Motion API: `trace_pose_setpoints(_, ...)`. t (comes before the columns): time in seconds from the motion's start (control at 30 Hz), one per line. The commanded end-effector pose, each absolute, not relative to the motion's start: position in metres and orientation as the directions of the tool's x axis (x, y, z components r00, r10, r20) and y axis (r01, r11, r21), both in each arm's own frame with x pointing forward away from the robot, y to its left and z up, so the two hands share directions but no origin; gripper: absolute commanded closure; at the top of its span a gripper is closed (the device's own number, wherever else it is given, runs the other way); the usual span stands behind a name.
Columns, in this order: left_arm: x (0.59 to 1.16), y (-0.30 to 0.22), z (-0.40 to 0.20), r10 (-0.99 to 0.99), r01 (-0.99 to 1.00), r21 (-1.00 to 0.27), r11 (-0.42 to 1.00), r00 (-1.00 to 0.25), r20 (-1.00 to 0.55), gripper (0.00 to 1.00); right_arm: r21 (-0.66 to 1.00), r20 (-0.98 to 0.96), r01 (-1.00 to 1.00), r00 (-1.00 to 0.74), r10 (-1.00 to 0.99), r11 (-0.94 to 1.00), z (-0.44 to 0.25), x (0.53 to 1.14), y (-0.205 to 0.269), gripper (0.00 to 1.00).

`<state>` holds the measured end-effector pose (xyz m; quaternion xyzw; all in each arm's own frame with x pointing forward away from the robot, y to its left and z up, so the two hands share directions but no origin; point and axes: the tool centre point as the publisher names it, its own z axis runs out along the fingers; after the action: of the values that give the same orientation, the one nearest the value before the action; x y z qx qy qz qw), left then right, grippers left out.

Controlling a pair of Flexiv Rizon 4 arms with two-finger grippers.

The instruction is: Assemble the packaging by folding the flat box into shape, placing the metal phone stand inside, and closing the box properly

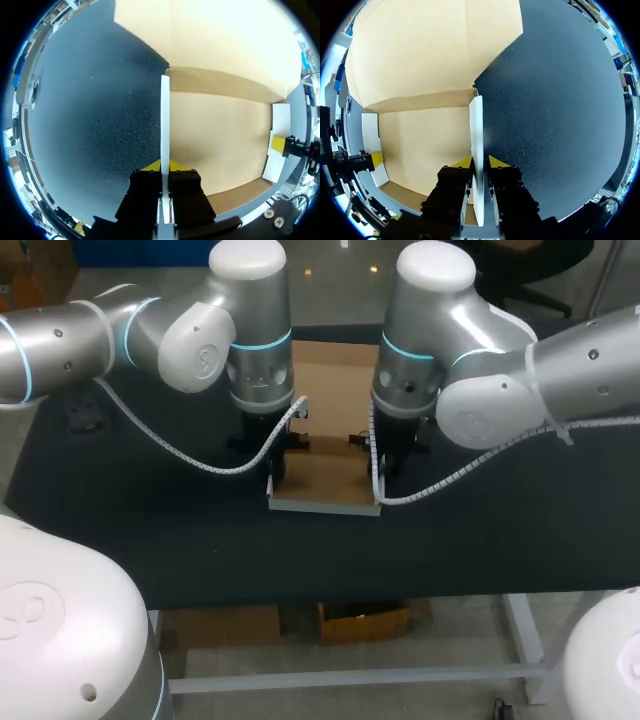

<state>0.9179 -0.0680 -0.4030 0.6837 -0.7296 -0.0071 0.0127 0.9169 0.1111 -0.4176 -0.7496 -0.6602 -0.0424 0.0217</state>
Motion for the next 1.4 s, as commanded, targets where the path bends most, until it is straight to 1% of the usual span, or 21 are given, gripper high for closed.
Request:
trace_pose_setpoints(0.03,0.918,-0.068,-0.402,-0.998,-0.998,0.027,0.065,-0.065,0.004,1.00,0.019,0.040,0.990,0.140,0.989,-0.141,-0.421,0.923,0.117,0.88)
trace_pose_setpoints(0.4,0.918,-0.068,-0.402,-0.998,-0.998,0.027,0.065,-0.065,0.004,1.00,0.038,-0.051,0.980,0.199,0.979,-0.198,-0.428,0.927,0.116,0.89)
trace_pose_setpoints(0.57,0.918,-0.068,-0.402,-0.998,-0.998,0.027,0.065,-0.065,0.004,1.00,0.054,-0.076,0.975,0.219,0.973,-0.215,-0.428,0.928,0.115,0.92)
trace_pose_setpoints(0.73,0.918,-0.068,-0.402,-0.998,-0.998,0.027,0.065,-0.065,0.004,1.00,0.055,-0.062,0.984,0.171,0.983,-0.167,-0.427,0.928,0.113,0.89)
trace_pose_setpoints(1.07,0.918,-0.068,-0.402,-0.998,-0.998,0.027,0.065,-0.065,0.004,1.00,0.031,0.016,0.997,0.070,0.997,-0.070,-0.428,0.927,0.107,0.89)
trace_pose_setpoints(1.4,0.918,-0.068,-0.402,-0.998,-0.998,0.027,0.065,-0.065,0.004,1.00,0.030,0.031,0.998,0.047,0.998,-0.048,-0.422,0.926,0.105,0.89)
